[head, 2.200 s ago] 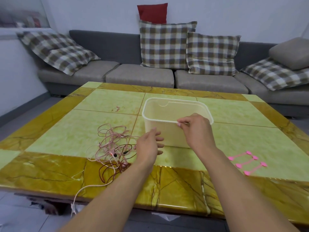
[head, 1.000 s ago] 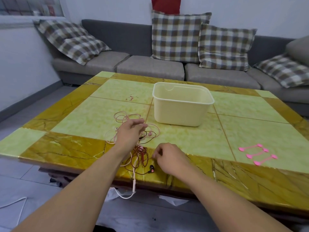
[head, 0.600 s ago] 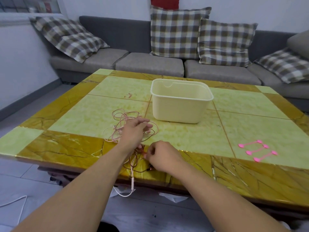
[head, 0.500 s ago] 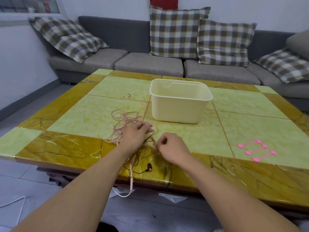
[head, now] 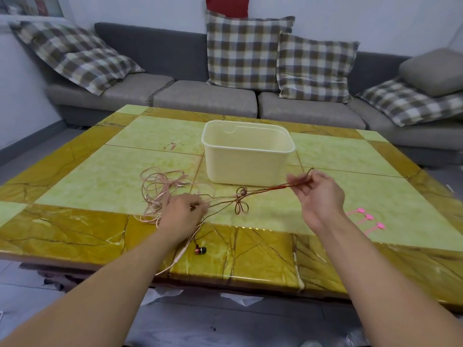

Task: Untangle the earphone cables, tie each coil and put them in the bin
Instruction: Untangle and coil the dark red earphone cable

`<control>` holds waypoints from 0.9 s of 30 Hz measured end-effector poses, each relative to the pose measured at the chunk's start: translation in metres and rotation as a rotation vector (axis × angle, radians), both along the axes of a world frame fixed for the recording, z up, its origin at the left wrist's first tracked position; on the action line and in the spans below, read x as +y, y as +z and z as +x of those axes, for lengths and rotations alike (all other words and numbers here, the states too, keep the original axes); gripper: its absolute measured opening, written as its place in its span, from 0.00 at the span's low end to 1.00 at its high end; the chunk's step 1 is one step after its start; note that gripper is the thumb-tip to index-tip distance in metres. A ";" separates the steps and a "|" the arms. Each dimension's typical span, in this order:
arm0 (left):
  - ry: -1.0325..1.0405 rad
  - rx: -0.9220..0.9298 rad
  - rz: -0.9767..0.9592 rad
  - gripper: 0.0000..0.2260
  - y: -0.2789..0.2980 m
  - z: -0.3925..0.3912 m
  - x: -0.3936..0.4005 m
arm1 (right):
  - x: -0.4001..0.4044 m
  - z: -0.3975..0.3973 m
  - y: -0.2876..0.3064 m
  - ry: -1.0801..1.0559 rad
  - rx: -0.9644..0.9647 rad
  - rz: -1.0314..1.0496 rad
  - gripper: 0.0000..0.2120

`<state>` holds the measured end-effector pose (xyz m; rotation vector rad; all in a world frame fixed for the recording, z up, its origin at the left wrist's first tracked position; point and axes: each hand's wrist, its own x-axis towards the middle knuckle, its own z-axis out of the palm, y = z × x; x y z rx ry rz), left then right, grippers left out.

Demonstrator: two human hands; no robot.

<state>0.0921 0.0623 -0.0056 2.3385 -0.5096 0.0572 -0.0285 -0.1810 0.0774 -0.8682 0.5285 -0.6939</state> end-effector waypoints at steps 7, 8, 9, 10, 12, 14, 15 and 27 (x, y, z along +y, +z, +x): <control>0.076 0.049 -0.223 0.13 0.007 -0.003 -0.006 | -0.005 -0.004 -0.005 0.095 0.413 -0.661 0.06; 0.094 0.036 -0.246 0.13 0.011 -0.006 -0.009 | -0.004 -0.006 -0.006 0.180 0.531 -0.893 0.07; 0.116 0.026 -0.273 0.14 0.015 -0.009 -0.011 | 0.000 -0.008 -0.008 0.278 0.626 -1.089 0.10; 0.137 0.018 -0.293 0.14 0.019 -0.012 -0.012 | 0.003 -0.008 -0.011 0.377 0.708 -1.225 0.14; 0.128 -0.017 -0.315 0.14 0.027 -0.017 -0.014 | 0.013 -0.008 -0.015 0.518 0.830 -1.358 0.22; 0.076 -0.054 -0.338 0.14 0.034 -0.023 -0.018 | 0.022 -0.005 -0.023 0.580 0.904 -1.449 0.24; 0.046 -0.065 -0.347 0.14 0.037 -0.027 -0.019 | 0.025 -0.002 -0.028 0.579 0.925 -1.494 0.23; -0.239 0.062 0.035 0.10 0.036 -0.033 -0.015 | 0.048 0.011 -0.032 0.569 0.482 -0.627 0.07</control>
